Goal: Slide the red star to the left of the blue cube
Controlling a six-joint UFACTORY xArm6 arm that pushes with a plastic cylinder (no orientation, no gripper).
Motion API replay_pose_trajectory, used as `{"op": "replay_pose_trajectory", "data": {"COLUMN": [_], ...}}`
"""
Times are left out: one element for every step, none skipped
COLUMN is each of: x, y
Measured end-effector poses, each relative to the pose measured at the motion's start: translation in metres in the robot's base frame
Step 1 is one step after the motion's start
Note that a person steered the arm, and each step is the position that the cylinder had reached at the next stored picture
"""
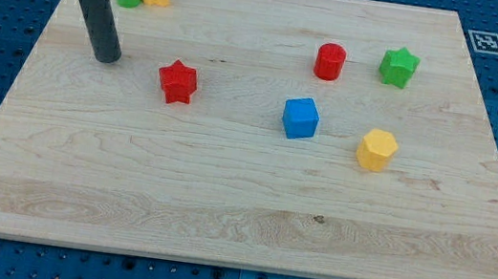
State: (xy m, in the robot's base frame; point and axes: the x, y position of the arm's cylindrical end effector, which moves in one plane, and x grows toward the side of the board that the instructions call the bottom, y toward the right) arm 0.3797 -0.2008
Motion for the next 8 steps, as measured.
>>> {"op": "replay_pose_trajectory", "data": {"x": [0.006, 0.036, 0.048, 0.068, 0.121, 0.141, 0.111, 0.086], "y": [0.031, 0.090, 0.127, 0.122, 0.098, 0.124, 0.161, 0.172]}}
